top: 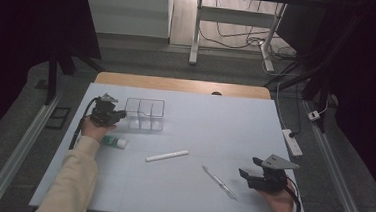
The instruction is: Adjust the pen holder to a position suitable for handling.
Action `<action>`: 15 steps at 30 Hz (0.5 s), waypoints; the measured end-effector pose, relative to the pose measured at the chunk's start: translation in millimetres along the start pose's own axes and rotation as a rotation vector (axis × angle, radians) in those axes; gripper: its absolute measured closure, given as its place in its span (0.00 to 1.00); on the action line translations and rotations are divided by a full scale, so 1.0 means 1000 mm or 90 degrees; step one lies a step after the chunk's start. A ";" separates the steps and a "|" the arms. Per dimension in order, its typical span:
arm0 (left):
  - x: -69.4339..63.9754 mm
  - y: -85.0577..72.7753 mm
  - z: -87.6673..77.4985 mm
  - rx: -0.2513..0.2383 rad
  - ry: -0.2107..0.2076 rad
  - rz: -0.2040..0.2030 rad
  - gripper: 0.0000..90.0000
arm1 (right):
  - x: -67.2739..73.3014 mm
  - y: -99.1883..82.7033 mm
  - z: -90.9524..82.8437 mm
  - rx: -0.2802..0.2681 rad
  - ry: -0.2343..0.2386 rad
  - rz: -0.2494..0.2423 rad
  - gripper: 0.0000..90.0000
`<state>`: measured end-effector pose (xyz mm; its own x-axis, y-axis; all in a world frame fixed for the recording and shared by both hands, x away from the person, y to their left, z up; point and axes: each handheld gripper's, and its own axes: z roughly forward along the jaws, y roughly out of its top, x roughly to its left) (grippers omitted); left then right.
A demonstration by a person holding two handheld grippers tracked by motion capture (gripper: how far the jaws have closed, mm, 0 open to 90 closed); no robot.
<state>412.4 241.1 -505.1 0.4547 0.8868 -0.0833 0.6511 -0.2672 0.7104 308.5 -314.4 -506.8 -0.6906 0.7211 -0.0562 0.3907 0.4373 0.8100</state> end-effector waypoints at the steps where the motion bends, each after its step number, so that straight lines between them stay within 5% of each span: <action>1: -0.001 0.000 0.001 -0.001 -0.001 0.000 0.99 | 0.000 0.000 0.000 0.002 0.003 0.000 0.31; 15: -0.013 0.009 0.012 0.003 -0.004 0.017 0.99 | 0.000 0.000 0.000 0.004 0.005 -0.002 0.31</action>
<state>419.4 223.1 -505.9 0.4760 0.8767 -0.0686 0.6411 -0.2926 0.7095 308.6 -314.2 -506.3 -0.6969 0.7152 -0.0536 0.3925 0.4429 0.8061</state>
